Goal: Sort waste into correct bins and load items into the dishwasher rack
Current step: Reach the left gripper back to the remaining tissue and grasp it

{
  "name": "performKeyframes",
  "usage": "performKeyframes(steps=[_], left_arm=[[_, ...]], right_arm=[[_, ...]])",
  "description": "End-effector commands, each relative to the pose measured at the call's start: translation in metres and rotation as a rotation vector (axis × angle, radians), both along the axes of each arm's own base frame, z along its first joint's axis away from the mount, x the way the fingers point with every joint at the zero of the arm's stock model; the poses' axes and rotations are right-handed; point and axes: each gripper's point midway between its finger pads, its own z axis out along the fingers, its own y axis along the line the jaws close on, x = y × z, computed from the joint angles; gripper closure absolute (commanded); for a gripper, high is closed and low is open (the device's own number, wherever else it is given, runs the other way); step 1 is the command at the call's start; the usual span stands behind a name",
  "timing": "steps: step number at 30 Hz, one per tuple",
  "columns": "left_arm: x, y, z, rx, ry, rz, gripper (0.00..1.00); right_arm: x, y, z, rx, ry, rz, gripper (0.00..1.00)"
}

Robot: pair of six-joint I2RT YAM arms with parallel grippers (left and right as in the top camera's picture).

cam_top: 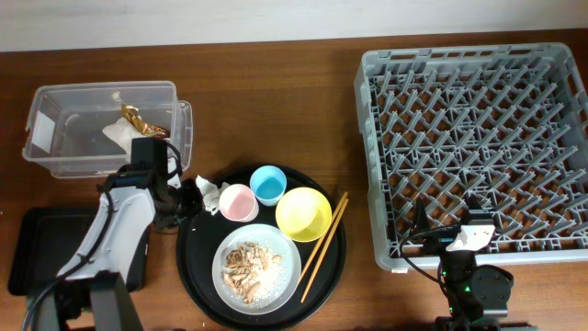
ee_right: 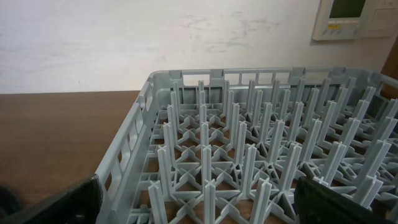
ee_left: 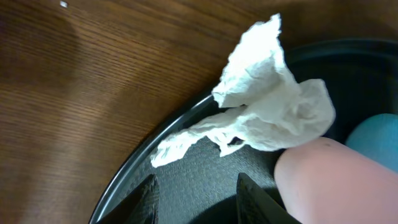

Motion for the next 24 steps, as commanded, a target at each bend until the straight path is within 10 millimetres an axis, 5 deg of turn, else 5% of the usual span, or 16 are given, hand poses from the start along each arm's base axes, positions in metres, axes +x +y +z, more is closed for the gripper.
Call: performKeyframes(steps=[1,8,14,21,24], left_arm=[[0.001,-0.009,-0.014,0.004,0.026,-0.01,0.6],[0.014,0.0,-0.027,0.053,0.016,0.099,0.61],[0.02,-0.023,-0.035,0.054,0.003,0.028,0.61],[0.022,-0.007,-0.036,0.142,-0.004,0.094,0.61],[0.021,-0.007,-0.036,0.142,0.0,0.094,0.88]], right_arm=[[0.0,-0.003,-0.002,0.003,0.003,-0.016,0.01],[0.0,-0.003,-0.002,0.003,0.003,-0.016,0.01],[0.0,-0.003,-0.002,0.003,0.003,-0.016,0.01],[0.0,-0.003,-0.002,0.003,0.003,-0.016,0.01],[0.0,-0.003,-0.002,0.003,0.003,-0.016,0.01]])
